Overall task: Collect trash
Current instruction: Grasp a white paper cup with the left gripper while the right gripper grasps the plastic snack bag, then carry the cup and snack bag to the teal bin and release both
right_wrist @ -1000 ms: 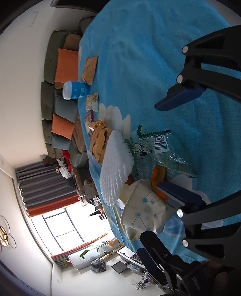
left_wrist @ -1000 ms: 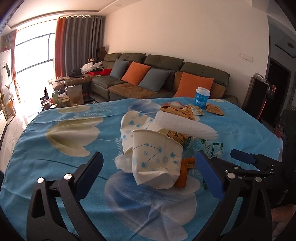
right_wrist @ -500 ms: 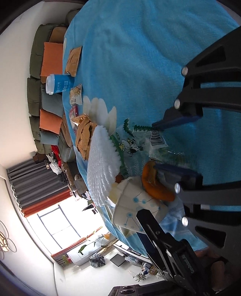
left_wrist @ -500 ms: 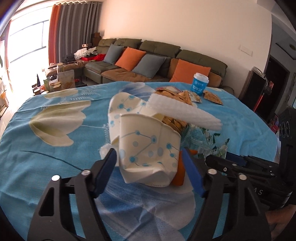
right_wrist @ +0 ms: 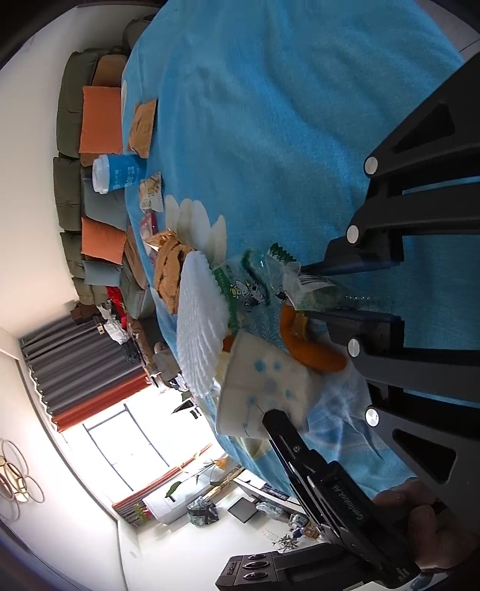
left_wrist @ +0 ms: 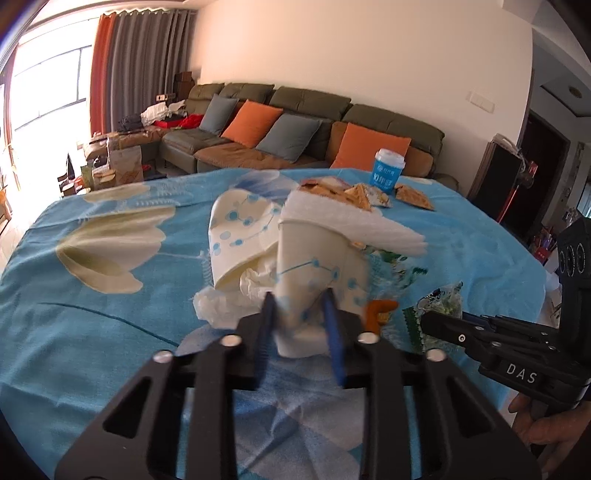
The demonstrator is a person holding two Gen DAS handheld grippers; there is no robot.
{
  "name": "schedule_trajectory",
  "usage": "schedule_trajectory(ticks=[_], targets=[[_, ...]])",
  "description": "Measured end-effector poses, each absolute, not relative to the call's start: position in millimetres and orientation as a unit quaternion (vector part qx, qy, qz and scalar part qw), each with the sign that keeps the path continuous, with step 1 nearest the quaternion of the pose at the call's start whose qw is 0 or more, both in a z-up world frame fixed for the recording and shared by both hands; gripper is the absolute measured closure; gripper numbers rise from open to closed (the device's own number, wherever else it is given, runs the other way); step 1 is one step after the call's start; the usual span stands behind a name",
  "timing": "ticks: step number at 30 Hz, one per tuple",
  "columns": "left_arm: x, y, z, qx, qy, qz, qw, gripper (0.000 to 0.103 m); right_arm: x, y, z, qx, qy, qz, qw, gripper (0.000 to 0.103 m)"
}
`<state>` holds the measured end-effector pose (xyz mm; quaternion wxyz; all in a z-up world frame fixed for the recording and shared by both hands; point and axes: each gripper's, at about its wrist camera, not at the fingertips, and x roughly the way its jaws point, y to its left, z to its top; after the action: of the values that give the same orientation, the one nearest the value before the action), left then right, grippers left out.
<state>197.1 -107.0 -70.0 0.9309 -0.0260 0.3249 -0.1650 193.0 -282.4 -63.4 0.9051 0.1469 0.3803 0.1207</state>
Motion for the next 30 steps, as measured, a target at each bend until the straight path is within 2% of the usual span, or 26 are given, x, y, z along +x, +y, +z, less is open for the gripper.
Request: schedule_trajectory(ticks=[9,18,30], targets=[[181,-102,-62,-0.036,0.315,-0.177,0.932,0.085,179,-284,-52,0.143,0.368,0.113,0.912,0.089],[144,-77,-22,-0.055,0.256,-0.166,0.951,0.085,164,-270,-25,0.128,0.337,0.132,0.923,0.089],[76,30,13,-0.105,0.202,-0.054,0.972,0.085,174,-171,22,0.074,0.298,0.246,0.919,0.089]])
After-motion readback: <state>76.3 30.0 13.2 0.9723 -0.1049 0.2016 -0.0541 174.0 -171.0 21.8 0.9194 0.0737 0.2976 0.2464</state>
